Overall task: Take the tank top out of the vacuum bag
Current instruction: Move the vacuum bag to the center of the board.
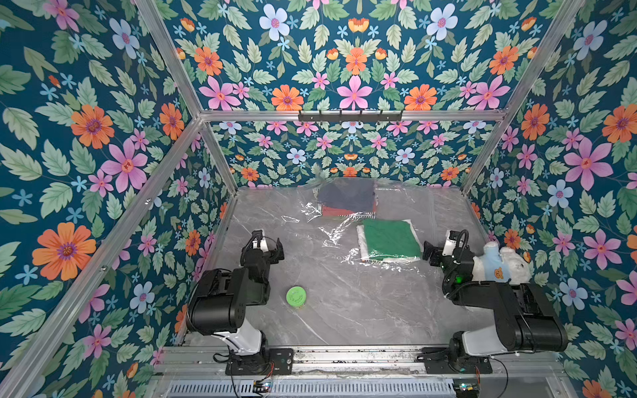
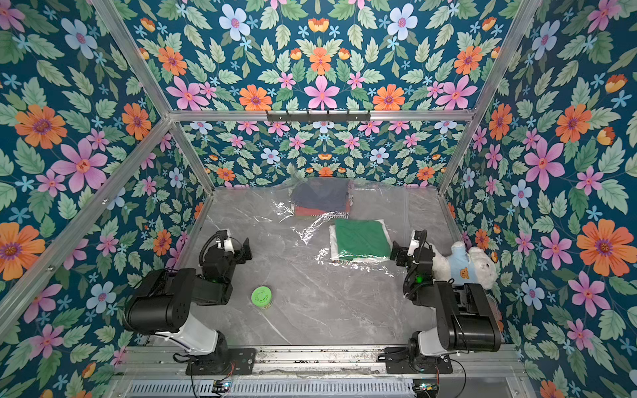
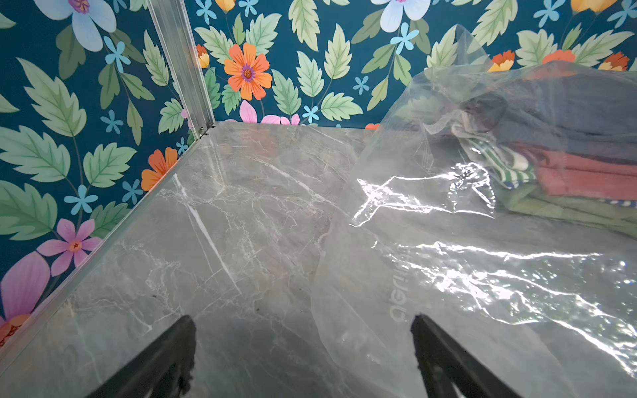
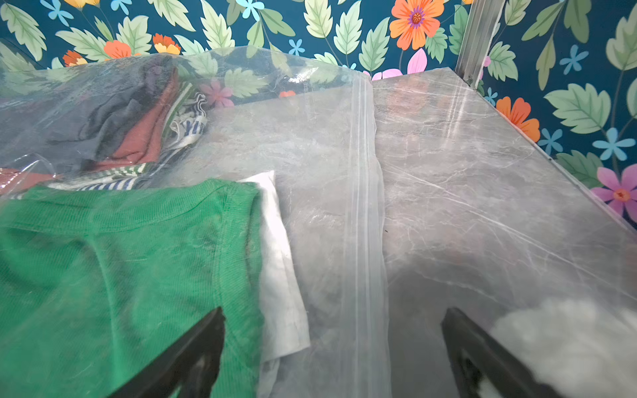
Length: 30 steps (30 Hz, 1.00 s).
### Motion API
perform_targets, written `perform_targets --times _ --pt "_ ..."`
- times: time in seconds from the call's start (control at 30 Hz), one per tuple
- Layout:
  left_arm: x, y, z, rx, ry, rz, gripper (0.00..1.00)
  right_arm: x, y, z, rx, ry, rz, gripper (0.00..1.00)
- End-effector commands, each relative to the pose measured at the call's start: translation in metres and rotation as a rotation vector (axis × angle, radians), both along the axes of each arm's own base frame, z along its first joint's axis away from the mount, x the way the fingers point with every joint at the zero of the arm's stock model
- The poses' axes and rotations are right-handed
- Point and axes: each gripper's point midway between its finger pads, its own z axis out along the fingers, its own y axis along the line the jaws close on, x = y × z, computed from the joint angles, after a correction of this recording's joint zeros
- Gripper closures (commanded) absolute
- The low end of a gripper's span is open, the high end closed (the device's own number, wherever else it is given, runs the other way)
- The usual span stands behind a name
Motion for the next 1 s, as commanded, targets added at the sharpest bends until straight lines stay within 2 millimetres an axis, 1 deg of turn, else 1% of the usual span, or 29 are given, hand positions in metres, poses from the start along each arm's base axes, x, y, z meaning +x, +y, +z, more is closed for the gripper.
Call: perform_targets --times 0.0,0.77,0.87,0.97 --pt "0.002 0.000 0.009 0.010 -0.035 -0.004 0.01 0.002 -0.004 0.008 -0.010 -0.030 -0.022 0.00" --pt "0.002 0.000 0.009 0.008 -0.037 -0.004 0.01 0.002 -0.005 0.008 -0.011 -0.034 -0.028 0.00" --pt "0.001 -0.002 0.010 0.008 -0.042 -0.017 0.01 -0.007 -0.011 0.019 -0.012 -0.088 -0.068 0.01" --pt "0.003 -0.014 0.018 0.025 -0.037 -0.089 0.01 -0.017 -0.015 0.038 -0.013 -0.097 -0.096 0.00"
